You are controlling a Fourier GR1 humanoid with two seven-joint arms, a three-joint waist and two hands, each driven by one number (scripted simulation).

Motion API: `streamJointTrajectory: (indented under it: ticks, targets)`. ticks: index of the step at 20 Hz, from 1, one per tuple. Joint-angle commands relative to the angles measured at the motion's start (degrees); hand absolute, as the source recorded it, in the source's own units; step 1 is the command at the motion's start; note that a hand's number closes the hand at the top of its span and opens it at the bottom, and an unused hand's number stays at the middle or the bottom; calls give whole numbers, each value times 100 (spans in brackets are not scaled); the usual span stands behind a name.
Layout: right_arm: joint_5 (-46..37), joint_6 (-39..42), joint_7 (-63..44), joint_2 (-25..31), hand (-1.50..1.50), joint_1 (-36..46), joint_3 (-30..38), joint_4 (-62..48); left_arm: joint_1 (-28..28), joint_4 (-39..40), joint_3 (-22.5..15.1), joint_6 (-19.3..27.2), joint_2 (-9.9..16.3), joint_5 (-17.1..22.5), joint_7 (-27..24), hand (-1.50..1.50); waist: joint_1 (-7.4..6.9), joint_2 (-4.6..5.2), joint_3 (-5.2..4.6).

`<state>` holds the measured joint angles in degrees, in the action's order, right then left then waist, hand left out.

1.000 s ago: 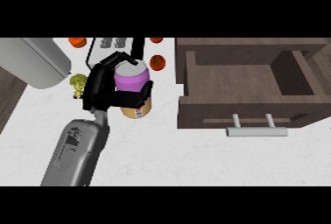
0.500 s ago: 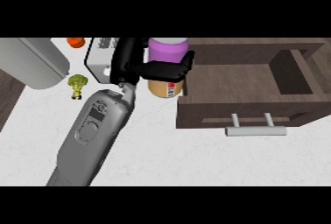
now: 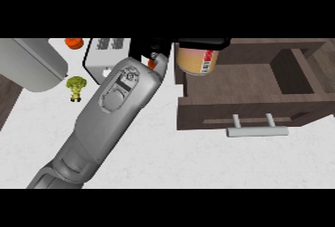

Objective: Pick up the can, place it into the drawer and close the drawer

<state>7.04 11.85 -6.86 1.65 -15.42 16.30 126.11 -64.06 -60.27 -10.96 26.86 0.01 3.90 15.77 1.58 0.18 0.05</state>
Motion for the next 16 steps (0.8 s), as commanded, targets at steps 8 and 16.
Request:
streamJointTrajectory:
  ticks: [8, 16]
  targets:
    - [17, 221, 292, -19, -150, -133, 45, -174, -1276, 1699, -480, 560, -1, 891, -416, 150, 111, 18, 3]
    - [-93, 130, 302, 123, -150, 431, 75, -656, -2054, 2793, -780, 625, -1, 1429, -727, 150, 244, 84, 11]
